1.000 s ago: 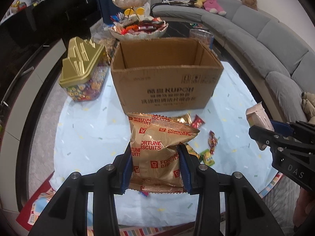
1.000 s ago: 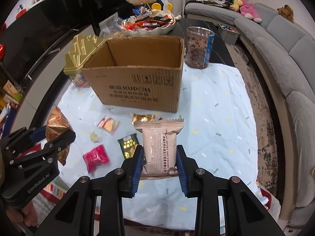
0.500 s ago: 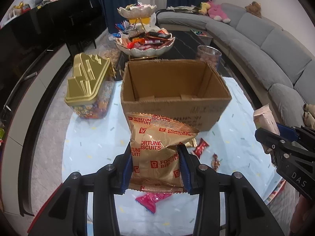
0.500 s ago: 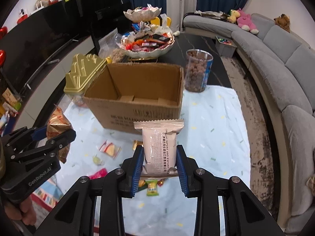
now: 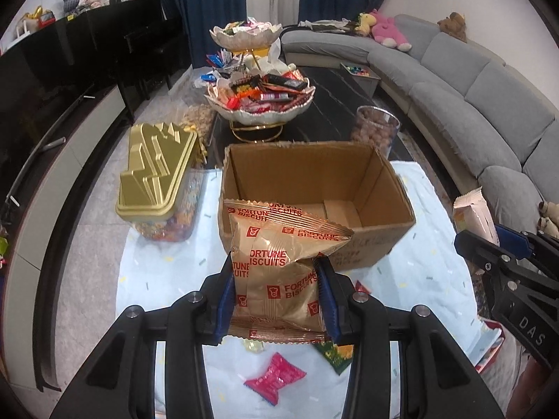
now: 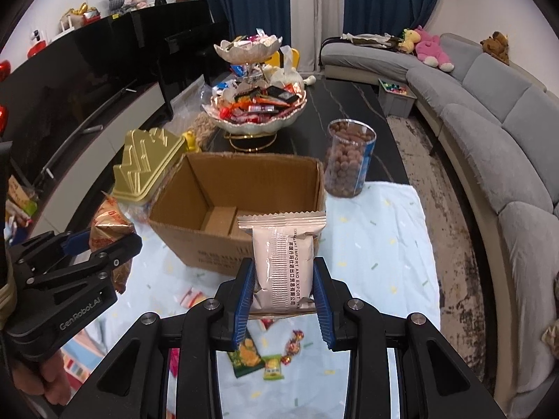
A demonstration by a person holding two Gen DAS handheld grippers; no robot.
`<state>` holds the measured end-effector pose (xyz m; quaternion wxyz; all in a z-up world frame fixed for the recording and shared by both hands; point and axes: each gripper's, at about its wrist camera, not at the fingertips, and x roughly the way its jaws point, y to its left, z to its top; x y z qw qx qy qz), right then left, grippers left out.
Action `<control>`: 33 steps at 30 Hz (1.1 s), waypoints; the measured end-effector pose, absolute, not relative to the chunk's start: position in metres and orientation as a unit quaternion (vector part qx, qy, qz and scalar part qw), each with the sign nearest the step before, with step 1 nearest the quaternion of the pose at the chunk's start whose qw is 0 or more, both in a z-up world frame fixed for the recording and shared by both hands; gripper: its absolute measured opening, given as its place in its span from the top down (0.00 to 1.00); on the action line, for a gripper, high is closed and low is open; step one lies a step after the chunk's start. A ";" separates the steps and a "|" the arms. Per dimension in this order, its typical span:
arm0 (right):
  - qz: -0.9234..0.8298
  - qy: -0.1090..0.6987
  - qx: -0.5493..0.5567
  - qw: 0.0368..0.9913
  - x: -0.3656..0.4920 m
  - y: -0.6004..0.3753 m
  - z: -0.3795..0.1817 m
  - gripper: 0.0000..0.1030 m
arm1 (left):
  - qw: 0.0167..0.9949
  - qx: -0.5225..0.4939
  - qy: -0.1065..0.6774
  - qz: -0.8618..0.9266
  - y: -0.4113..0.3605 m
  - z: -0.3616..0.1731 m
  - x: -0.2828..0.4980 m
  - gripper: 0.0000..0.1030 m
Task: Organize snacks
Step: 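Carry the gold bag into the box with the left tool while the right tool carries the white-pink packet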
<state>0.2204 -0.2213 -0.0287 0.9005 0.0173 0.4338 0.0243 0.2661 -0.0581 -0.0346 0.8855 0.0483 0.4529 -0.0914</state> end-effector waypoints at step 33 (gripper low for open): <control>0.017 0.436 0.025 0.900 0.328 -0.211 -0.030 0.67 | 0.884 0.048 0.461 -0.066 -0.060 -0.042 0.382 0.60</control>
